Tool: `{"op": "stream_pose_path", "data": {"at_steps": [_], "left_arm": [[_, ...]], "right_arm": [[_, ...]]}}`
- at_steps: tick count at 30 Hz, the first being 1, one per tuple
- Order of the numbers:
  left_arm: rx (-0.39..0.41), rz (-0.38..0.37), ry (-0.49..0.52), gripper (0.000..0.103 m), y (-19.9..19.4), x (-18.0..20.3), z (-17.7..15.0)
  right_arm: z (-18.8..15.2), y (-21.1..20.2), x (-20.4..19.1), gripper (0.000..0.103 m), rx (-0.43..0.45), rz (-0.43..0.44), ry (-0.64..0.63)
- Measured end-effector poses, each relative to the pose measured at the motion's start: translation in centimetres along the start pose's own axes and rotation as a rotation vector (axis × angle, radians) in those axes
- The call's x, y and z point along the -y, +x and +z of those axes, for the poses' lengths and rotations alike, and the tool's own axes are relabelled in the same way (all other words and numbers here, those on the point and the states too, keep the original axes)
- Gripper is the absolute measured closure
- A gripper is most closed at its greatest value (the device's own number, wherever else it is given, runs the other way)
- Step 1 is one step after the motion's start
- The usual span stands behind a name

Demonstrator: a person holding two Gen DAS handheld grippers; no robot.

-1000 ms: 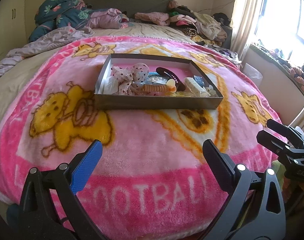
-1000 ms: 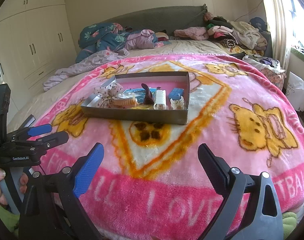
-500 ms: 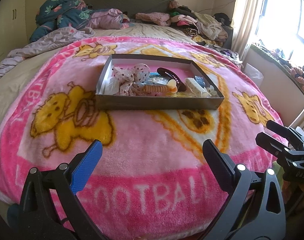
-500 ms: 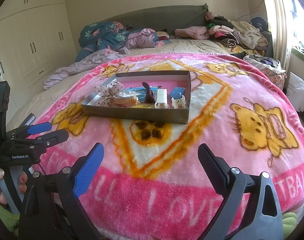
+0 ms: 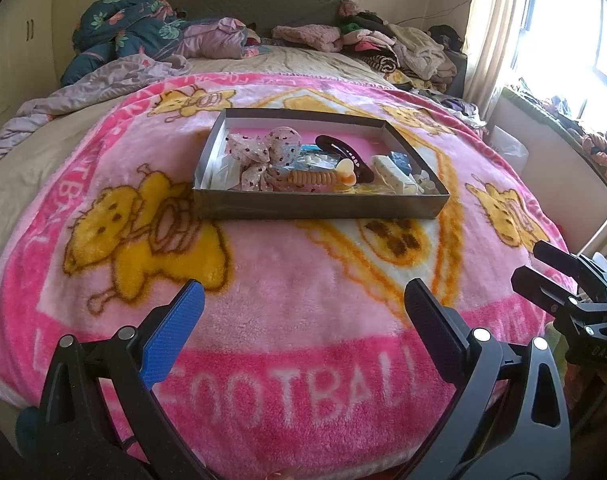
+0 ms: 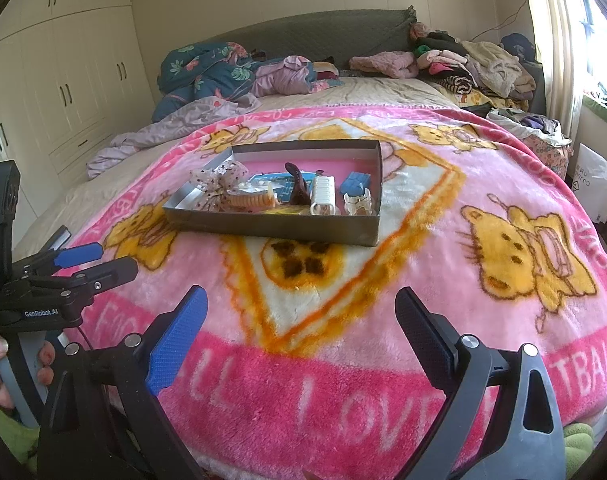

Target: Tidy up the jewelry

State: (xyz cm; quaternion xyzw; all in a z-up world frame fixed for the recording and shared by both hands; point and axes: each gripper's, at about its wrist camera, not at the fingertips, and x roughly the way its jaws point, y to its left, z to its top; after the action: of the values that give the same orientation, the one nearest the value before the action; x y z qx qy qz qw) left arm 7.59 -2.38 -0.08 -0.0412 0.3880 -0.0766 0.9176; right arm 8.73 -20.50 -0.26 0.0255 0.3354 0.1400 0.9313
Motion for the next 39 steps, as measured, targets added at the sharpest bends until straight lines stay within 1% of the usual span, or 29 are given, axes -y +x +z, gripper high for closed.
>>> {"op": "stream_pose_path", "data": {"at_steps": [16,34,37,39], "left_arm": [[0.002,-0.009,-0.001,0.009,-0.1,-0.4,0.1],[-0.007,0.001,0.004,0.009,-0.1,-0.3,0.1],[-0.034,0.046,-0.01,0.009,0.6,-0.6,0.3],[-0.049,0.052,-0.026,0.009,1.2,-1.3,0.3]], "right_arm": [[-0.3,0.3,-0.4,0.009,-0.011,-0.003,-0.006],[-0.2,0.0,0.3,0.009,-0.011,-0.01,0.001],[-0.2,0.1,0.7,0.009,-0.017,-0.011,0.006],[-0.2,0.4,0.9,0.009,-0.024,-0.013,0.013]]}}
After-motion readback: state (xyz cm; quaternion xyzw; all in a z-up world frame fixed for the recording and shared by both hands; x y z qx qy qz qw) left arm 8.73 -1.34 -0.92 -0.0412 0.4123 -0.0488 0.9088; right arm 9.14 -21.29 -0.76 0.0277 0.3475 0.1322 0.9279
